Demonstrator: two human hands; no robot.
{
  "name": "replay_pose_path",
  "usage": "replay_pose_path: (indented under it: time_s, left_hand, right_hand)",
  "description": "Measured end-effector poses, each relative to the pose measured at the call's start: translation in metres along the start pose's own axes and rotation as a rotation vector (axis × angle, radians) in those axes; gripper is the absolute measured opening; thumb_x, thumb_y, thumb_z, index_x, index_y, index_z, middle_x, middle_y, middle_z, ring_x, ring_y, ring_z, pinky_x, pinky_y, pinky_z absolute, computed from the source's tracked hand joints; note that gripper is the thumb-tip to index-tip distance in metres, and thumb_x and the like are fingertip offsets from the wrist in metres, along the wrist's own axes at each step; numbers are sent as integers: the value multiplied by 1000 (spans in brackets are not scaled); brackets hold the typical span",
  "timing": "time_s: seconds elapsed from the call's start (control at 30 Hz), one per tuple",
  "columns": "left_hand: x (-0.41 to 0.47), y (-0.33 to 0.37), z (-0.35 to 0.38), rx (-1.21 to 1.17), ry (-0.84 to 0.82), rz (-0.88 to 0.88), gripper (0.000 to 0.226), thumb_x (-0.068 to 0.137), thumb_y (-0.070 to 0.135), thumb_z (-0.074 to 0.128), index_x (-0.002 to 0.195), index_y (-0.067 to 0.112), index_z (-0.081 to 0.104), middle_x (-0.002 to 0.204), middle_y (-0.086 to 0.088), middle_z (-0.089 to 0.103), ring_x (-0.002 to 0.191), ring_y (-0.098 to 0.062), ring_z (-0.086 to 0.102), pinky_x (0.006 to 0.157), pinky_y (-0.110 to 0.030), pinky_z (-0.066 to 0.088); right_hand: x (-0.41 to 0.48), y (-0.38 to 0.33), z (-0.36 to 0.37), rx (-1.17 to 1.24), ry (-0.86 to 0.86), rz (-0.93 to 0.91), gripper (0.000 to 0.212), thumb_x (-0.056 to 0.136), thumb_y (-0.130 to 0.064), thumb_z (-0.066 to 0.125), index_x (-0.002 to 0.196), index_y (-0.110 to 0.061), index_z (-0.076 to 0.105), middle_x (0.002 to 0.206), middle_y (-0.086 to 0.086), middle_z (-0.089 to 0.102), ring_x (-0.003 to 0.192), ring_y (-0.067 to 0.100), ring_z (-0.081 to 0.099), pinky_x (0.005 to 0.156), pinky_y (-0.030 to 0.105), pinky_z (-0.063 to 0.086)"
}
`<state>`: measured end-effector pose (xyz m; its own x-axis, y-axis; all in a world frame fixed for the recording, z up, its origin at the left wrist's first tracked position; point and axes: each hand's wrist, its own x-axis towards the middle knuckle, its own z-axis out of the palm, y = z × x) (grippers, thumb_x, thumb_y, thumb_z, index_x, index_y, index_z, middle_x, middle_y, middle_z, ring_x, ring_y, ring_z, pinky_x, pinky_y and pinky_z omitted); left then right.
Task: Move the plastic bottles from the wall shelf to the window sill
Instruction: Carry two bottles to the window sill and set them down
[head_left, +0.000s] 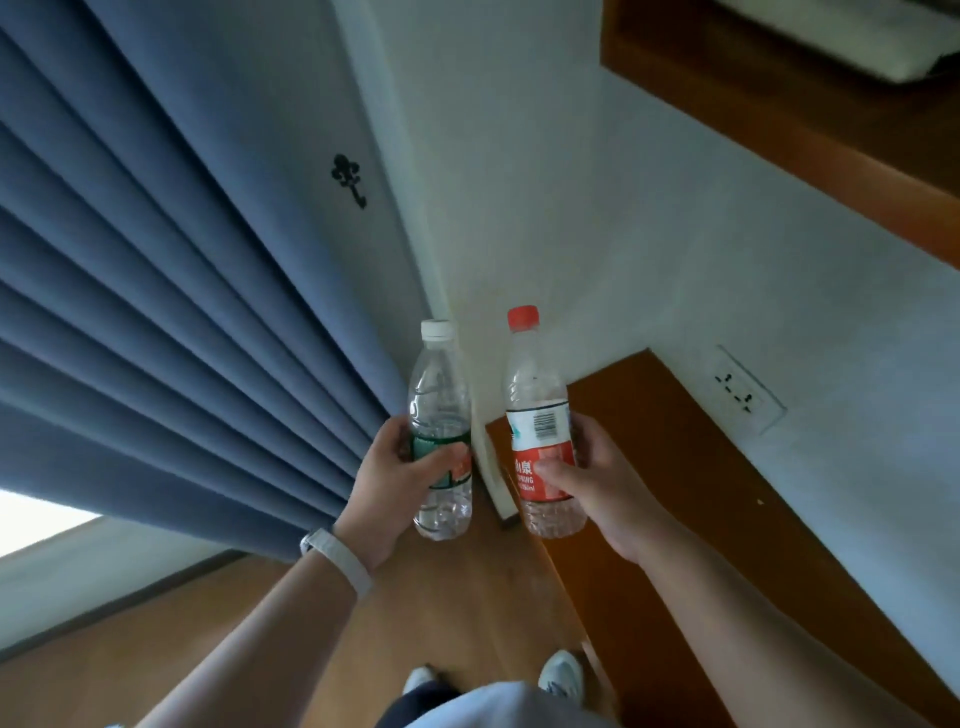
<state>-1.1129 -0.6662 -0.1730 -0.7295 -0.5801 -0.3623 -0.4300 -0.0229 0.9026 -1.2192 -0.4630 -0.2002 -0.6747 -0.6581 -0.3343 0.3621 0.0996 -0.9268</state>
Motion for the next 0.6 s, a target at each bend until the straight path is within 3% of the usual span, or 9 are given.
replay_pose_path:
  time_s: [0.07, 0.13, 0.23, 0.43, 0.6]
  left_hand:
    - [-1, -6, -15, -58, 45, -7, 46, 79, 21, 84, 117, 26, 60, 106, 1, 73, 83, -16, 75, 67, -38, 63]
    - [-4, -11, -33, -103, 79, -6, 41, 78, 16, 84, 111, 26, 61, 104, 0, 74, 84, -15, 75, 75, -40, 63]
    - [-9, -21, -59, -167, 117, -15, 40, 79, 13, 84, 110, 24, 61, 103, -2, 74, 84, -18, 75, 71, -40, 62]
    - [-30, -41, -143, -222, 204, 25, 42, 78, 12, 85, 113, 18, 61, 100, -1, 75, 80, -13, 75, 60, -23, 57]
    - [-50, -69, -233, -306, 306, 35, 59, 63, 27, 92, 113, 17, 61, 103, -6, 74, 85, -18, 75, 63, -27, 58]
  right_hand:
    - [5, -4, 12, -41, -34, -5, 72, 72, -35, 79, 135, -31, 46, 121, -3, 65, 108, 10, 67, 87, 34, 58]
    - [11, -9, 25, -64, -62, -12, 75, 70, -37, 80, 136, -30, 46, 121, -1, 65, 110, 13, 67, 90, 39, 58]
    - [19, -9, 50, -92, -98, -11, 69, 73, -32, 79, 134, -31, 48, 121, -2, 66, 109, 14, 67, 92, 40, 57]
    - [33, -9, 131, -127, -156, -21, 65, 71, -29, 78, 130, -30, 51, 116, 0, 70, 105, 17, 70, 86, 38, 58]
    - [40, -6, 220, -155, -243, -36, 61, 72, -23, 78, 128, -26, 55, 113, 3, 72, 104, 22, 71, 89, 43, 58]
